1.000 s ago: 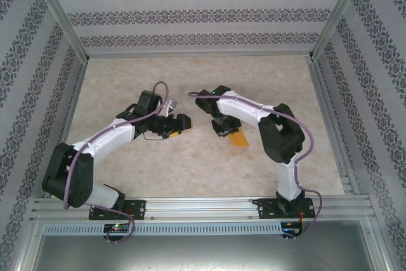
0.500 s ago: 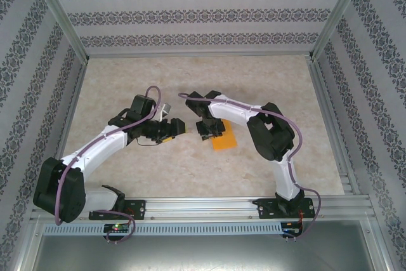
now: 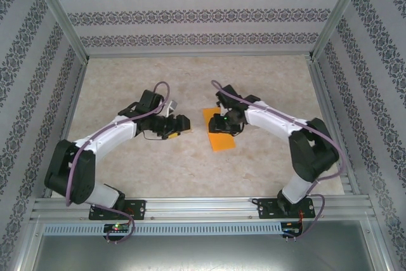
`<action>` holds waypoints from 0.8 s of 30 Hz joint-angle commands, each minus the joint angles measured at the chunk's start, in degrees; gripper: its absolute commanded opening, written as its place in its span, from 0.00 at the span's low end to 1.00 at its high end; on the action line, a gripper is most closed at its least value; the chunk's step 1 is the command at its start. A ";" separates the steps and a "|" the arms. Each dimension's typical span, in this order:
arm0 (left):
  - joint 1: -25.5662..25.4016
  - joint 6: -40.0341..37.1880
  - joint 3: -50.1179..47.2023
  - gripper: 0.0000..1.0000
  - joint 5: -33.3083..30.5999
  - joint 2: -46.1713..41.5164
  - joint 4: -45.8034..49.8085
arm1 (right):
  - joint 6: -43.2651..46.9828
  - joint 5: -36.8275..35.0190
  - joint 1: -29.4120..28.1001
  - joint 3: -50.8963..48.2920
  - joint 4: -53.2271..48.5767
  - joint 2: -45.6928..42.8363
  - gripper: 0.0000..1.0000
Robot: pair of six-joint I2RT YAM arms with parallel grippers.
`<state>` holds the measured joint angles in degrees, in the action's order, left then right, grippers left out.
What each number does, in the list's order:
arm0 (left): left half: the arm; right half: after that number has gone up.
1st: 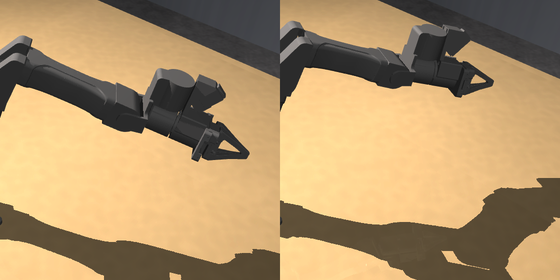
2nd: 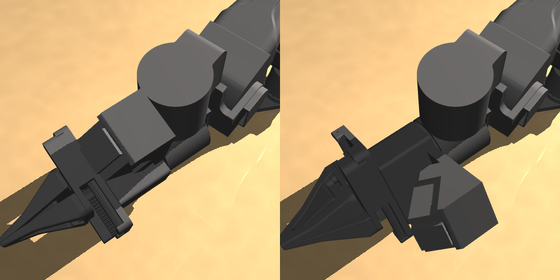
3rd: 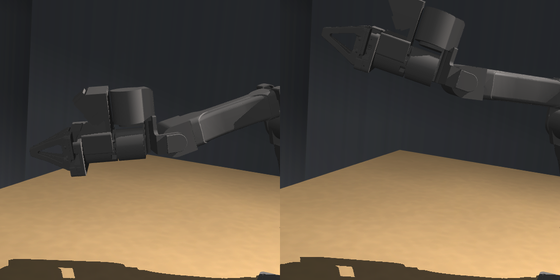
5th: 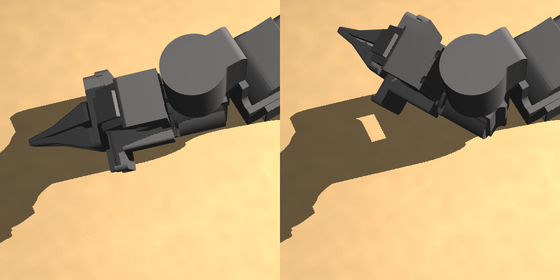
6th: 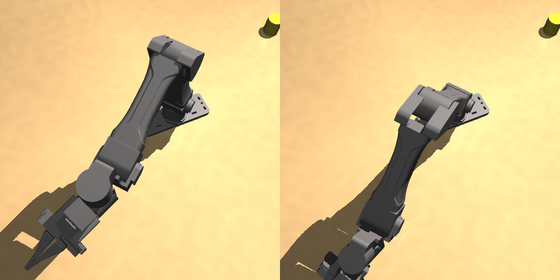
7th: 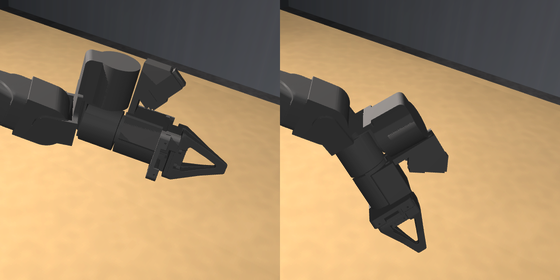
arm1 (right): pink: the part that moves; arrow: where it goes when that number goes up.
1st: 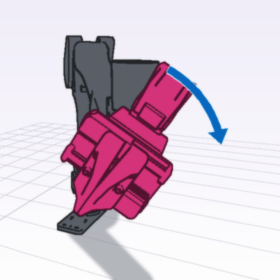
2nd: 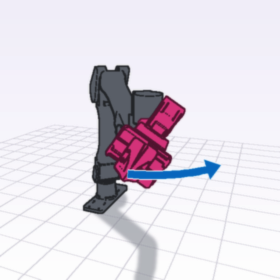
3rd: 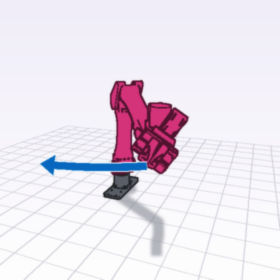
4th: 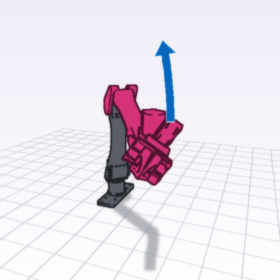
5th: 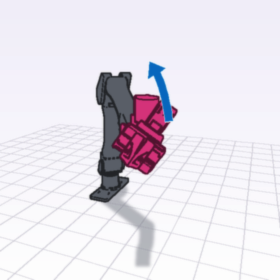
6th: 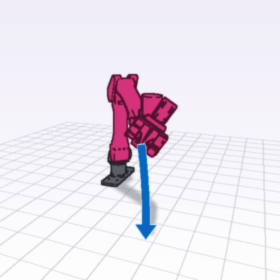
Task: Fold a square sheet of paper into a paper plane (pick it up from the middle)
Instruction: Turn over the paper at the center of the table, then third fold the triangle at the center of the table.
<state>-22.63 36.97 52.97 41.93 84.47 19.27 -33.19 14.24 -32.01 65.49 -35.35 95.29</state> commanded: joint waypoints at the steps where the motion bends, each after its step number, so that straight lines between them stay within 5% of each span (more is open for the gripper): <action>1: -2.80 -1.78 5.13 0.66 0.51 4.22 -3.38 | 0.02 1.94 3.29 -4.82 1.76 -3.44 0.47; 14: -10.08 -6.21 21.51 0.34 -0.86 24.77 -0.74 | 0.50 8.76 12.65 -15.42 9.16 -8.29 0.48; 24: -11.25 -10.99 27.07 0.27 -6.44 32.94 5.34 | 0.78 11.76 15.79 -18.56 12.10 -8.35 0.50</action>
<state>-33.30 29.26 78.37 38.06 115.85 20.86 -32.99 23.90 -16.95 48.07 -25.10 88.12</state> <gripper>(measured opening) 0.273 0.500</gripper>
